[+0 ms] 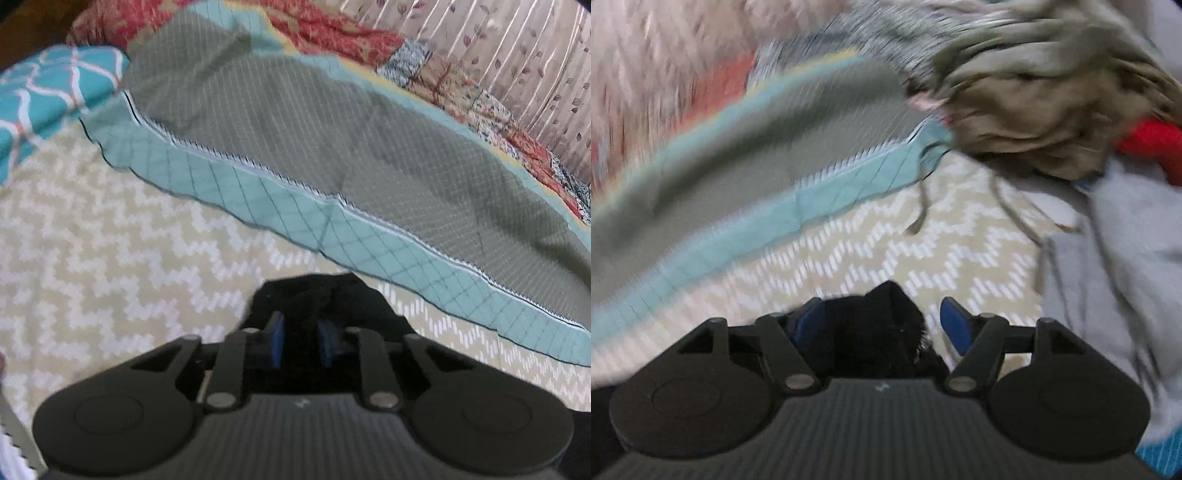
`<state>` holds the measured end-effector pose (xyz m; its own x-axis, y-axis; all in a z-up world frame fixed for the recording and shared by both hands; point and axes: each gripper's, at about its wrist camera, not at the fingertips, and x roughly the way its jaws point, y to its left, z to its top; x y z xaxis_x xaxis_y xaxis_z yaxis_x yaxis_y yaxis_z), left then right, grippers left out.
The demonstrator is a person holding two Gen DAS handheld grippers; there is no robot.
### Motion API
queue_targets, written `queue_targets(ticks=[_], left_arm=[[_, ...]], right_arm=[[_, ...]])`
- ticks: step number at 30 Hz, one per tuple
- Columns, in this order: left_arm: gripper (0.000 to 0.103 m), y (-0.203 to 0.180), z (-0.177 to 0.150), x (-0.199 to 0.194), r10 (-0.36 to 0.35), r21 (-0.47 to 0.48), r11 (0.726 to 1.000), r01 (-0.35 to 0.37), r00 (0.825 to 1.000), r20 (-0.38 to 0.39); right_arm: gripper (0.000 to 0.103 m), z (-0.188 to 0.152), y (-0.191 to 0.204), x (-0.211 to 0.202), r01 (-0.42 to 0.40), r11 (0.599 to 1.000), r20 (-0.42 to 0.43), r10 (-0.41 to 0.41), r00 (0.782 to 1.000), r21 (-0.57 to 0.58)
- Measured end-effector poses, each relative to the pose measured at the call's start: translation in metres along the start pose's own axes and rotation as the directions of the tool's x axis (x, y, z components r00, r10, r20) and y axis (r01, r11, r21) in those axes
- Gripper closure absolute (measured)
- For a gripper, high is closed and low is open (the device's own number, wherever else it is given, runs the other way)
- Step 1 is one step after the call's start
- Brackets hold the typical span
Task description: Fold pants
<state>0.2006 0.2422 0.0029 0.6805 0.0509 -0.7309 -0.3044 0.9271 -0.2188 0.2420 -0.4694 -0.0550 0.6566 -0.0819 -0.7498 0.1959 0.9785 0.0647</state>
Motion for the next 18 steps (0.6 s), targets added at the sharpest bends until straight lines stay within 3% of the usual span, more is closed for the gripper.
queue_targets(ticks=[1, 2, 4, 5, 9, 14, 18], left_arm=[[0.093, 0.003, 0.001, -0.009, 0.008, 0.003, 1.0, -0.008, 1.0, 0.023], [0.093, 0.006, 0.003, -0.016, 0.012, 0.0, 1.0, -0.012, 0.999, 0.041], [0.093, 0.018, 0.006, -0.033, 0.01, -0.028, 1.0, -0.008, 0.996, 0.083], [0.093, 0.024, 0.008, -0.038, 0.011, -0.045, 0.999, -0.006, 0.995, 0.096], [0.093, 0.045, 0.014, -0.054, -0.013, -0.149, 0.988, 0.033, 0.991, 0.136], [0.093, 0.051, 0.026, -0.041, -0.022, -0.241, 0.969, 0.058, 0.989, 0.148], [0.093, 0.053, 0.037, -0.012, -0.018, -0.353, 0.932, 0.08, 0.984, 0.178]], right_arm=[[0.046, -0.003, 0.008, 0.01, 0.031, 0.997, -0.038, -0.034, 0.999, -0.07], [0.069, -0.008, 0.014, 0.013, 0.066, 0.99, -0.031, -0.071, 0.997, -0.127], [0.086, -0.009, 0.02, -0.002, 0.065, 0.985, 0.039, -0.059, 0.997, -0.161], [0.089, -0.004, 0.019, -0.016, 0.042, 0.99, 0.086, -0.03, 0.996, -0.136], [0.089, 0.027, 0.02, -0.064, 0.013, 0.996, 0.29, 0.014, 0.957, -0.091], [0.089, 0.085, 0.026, -0.074, 0.022, 0.999, 0.431, 0.0, 0.903, -0.046], [0.088, 0.126, 0.036, -0.03, 0.046, 0.999, 0.396, -0.051, 0.917, 0.023]])
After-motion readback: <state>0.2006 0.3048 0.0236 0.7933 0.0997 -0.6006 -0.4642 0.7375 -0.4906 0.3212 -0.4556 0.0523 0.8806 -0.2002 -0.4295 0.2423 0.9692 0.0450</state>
